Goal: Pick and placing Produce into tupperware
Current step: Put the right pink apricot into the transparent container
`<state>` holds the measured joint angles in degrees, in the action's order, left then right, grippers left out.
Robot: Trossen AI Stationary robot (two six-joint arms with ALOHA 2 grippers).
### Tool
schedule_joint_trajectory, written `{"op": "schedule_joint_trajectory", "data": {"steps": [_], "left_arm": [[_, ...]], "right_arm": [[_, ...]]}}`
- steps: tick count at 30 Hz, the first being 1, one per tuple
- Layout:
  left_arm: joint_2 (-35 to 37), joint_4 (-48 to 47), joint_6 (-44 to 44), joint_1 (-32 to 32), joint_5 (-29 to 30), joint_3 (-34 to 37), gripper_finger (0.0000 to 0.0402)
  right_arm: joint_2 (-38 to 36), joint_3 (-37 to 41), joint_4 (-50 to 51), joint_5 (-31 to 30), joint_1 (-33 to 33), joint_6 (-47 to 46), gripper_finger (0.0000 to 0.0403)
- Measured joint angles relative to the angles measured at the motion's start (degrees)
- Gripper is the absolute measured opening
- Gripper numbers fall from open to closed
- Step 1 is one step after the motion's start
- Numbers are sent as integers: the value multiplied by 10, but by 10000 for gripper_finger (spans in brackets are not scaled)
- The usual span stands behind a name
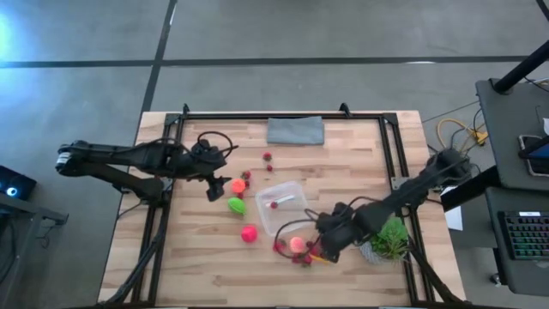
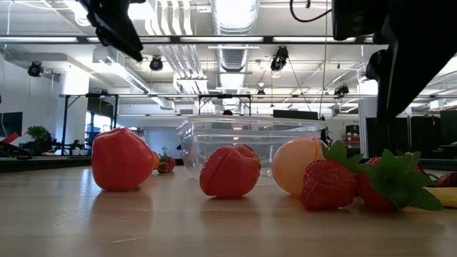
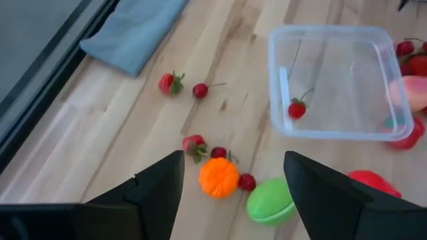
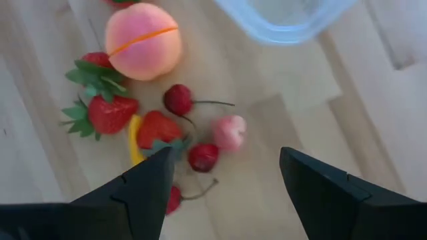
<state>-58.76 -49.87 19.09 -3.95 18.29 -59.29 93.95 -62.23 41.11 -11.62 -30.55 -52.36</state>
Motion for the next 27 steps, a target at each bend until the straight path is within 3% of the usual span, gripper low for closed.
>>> {"op": "schedule_joint_trajectory", "data": {"steps": [10, 22, 27], "left_arm": [[20, 0, -11, 0, 0, 17, 242], [17, 1, -35, 0, 0, 17, 242], [11, 1, -35, 0, 0, 17, 242]], "right_arm": [[94, -48, 6, -2, 3, 23, 265], [98, -25, 0, 0, 24, 23, 226], [98, -5, -12, 27, 28, 24, 221]]}}
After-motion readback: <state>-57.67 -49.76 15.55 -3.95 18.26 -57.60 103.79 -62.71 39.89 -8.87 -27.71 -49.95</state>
